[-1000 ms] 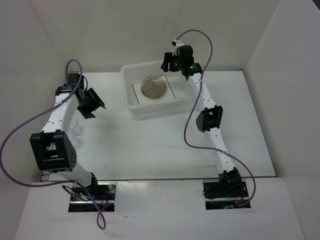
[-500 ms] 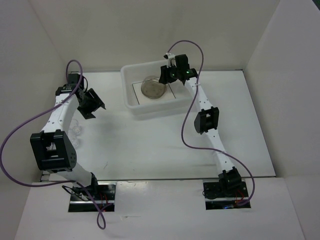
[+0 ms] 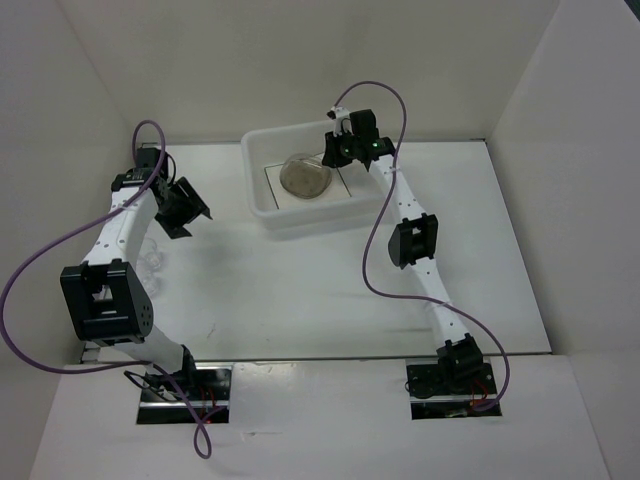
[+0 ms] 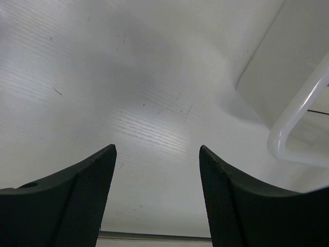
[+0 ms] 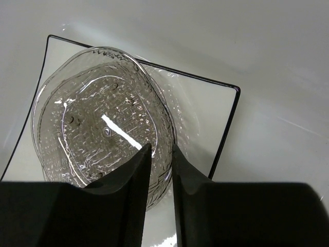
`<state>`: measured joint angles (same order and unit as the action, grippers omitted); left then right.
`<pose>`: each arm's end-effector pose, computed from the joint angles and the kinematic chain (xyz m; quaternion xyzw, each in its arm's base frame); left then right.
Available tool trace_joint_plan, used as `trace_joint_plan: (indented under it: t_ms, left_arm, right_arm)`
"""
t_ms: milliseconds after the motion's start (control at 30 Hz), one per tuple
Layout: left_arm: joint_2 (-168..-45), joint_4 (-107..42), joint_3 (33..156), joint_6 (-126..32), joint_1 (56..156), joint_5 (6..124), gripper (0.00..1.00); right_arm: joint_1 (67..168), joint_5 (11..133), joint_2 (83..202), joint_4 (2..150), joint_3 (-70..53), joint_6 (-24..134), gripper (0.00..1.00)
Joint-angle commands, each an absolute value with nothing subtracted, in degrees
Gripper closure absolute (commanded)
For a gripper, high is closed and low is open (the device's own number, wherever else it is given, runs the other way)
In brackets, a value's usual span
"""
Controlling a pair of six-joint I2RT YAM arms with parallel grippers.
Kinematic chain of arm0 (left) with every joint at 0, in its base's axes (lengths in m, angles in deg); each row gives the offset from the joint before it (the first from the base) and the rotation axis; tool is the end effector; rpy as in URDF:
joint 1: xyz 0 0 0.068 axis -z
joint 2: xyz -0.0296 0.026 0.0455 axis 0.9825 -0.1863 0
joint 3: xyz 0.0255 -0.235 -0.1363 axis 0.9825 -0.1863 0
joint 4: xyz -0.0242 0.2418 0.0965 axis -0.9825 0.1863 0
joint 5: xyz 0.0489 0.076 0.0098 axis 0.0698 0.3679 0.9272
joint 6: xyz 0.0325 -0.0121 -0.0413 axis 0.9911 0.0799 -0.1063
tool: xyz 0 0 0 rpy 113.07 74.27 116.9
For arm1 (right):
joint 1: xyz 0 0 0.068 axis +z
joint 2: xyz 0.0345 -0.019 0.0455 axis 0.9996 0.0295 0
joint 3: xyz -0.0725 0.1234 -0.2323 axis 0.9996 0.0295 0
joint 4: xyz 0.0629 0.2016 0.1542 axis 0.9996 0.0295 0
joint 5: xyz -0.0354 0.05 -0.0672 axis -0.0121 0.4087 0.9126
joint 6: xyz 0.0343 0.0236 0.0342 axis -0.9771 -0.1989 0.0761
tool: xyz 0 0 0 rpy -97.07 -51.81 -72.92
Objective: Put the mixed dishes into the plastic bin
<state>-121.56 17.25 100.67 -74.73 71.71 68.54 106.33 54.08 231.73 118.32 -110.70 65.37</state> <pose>0.3265 0.0401 0.2896 -0.3714 0.8911 -0.1102 0.2365 0.5678 0.2006 0.1892 -0.2613 0.8322 0.2482 0.4213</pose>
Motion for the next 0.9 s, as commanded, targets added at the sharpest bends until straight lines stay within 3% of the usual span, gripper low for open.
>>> trace_joint_plan:
  t_ms: [0, 167, 500, 867]
  left_arm:
    - [-121.52, 16.64, 100.04, -73.84, 71.79, 67.28, 0.27]
    - [-121.52, 16.64, 99.51, -73.84, 71.79, 67.27, 0.27]
    - [-121.52, 16.11, 98.90, -73.84, 71.79, 67.27, 0.27]
    - [-121.52, 15.58, 98.89, -73.84, 71.27, 66.13, 0.27]
  right_arm:
    - [106.77, 54.66, 232.84, 117.77, -112.64, 64.90, 0.73]
    - [106.24, 55.19, 232.84, 117.77, -112.64, 63.85, 0.89]
    - [106.23, 52.11, 230.82, 117.59, -112.64, 64.89, 0.89]
    - [107.65, 62.56, 234.60, 127.44, -112.64, 68.94, 0.93]
